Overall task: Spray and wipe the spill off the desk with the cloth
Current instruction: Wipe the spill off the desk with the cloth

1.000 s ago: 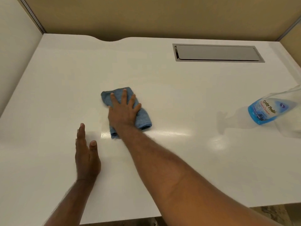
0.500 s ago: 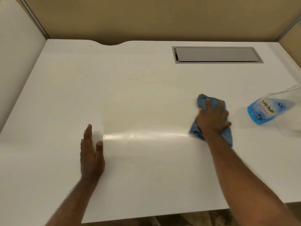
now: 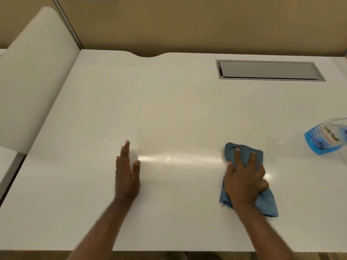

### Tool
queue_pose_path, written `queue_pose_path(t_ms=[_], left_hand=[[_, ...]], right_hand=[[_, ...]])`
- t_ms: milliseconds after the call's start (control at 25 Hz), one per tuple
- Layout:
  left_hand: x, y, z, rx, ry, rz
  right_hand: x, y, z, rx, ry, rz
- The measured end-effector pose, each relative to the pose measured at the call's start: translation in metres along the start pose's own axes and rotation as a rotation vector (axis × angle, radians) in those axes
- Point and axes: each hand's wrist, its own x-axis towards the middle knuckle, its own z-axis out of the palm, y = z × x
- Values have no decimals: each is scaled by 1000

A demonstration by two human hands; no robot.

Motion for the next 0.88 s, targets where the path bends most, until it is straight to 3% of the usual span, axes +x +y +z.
queue_pose_path(t_ms=[240,480,680,880], left_hand=[[-6,-4,-4,14,9,-9],[-6,-2,-4,-12,55,-9],[-7,-3,-2,-38,103,12],[-8,-12,-9,-118,196,12]], right_hand=[[22,-147,29,46,-158,-173],[58,-243,50,24,-322,-658],[59,-226,45,-36,-394,-1201],[9,-161,39,-24,-434,-1469]])
